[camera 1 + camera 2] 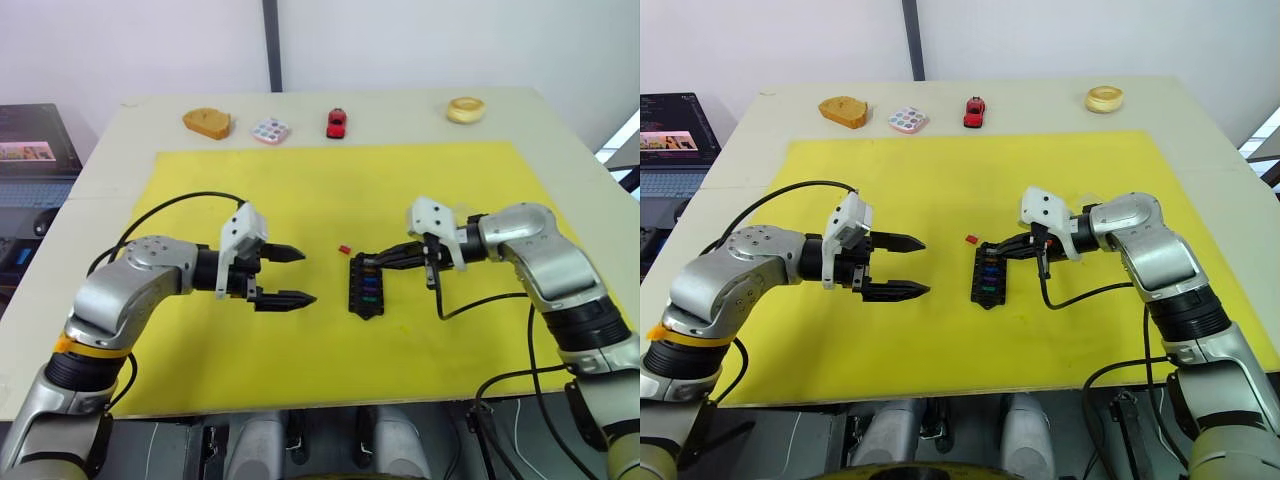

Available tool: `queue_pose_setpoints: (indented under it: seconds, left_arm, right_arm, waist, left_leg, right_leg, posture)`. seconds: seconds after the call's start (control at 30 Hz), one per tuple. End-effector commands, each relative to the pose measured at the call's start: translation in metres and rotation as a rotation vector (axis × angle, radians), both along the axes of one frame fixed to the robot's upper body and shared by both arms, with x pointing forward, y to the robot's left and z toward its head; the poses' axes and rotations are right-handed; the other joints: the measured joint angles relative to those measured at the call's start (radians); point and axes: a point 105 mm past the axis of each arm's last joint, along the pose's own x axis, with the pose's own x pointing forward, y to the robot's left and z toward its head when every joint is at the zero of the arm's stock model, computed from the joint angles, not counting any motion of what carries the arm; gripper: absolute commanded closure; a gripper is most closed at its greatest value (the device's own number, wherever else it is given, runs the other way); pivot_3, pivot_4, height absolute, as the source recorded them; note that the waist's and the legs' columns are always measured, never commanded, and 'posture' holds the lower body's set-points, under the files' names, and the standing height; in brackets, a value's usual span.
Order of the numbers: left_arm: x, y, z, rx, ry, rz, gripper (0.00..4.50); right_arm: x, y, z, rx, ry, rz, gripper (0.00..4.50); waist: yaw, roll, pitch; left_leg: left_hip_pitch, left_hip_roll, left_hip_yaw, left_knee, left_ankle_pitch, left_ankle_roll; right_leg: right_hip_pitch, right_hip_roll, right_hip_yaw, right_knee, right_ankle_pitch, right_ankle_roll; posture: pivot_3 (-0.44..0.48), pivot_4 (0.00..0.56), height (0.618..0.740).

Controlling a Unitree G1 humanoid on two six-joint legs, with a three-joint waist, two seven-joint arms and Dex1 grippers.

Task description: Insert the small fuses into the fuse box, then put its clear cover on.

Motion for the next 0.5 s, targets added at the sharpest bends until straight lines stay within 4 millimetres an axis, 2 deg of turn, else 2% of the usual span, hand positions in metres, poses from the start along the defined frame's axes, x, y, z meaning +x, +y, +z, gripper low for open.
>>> queue_pose_setpoints:
  seconds: [0.03, 0.47, 0.5]
  left_arm:
    - [-0.0044, -0.0030, 0.0082, -0.017, -0.026, -0.018, 0.02]
    - [-0.0037, -0.0029, 0.0081, -0.022, -0.024, -0.008, 0.02]
    - [-0.0039, -0.0028, 0.0077, -0.022, -0.024, -0.008, 0.00]
  right_arm:
    - [-0.0005, 0.0003, 0.0032, -0.026, -0.012, 0.018, 4.50]
    - [0.0005, 0.0006, 0.0031, -0.026, -0.003, 0.020, 4.50]
    - [0.0005, 0.0004, 0.0039, -0.021, -0.003, 0.020, 4.20]
  waist:
    - [0.000, 0.000, 0.000]
    - [0.000, 0.000, 0.000]
    - [0.000, 0.000, 0.000]
  left_leg:
    - [0.000, 0.000, 0.000, 0.000, 0.000, 0.000]
    - [0.000, 0.000, 0.000, 0.000, 0.000, 0.000]
    - [0.000, 0.000, 0.000, 0.000, 0.000, 0.000]
  right_leg:
    - [0.000, 0.000, 0.000, 0.000, 0.000, 0.000]
    - [0.000, 0.000, 0.000, 0.000, 0.000, 0.000]
    - [0.000, 0.000, 0.000, 0.000, 0.000, 0.000]
  posture:
    - [0.000, 0.150, 0.740]
    - [0.000, 0.150, 0.740]
    - [0.000, 0.150, 0.740]
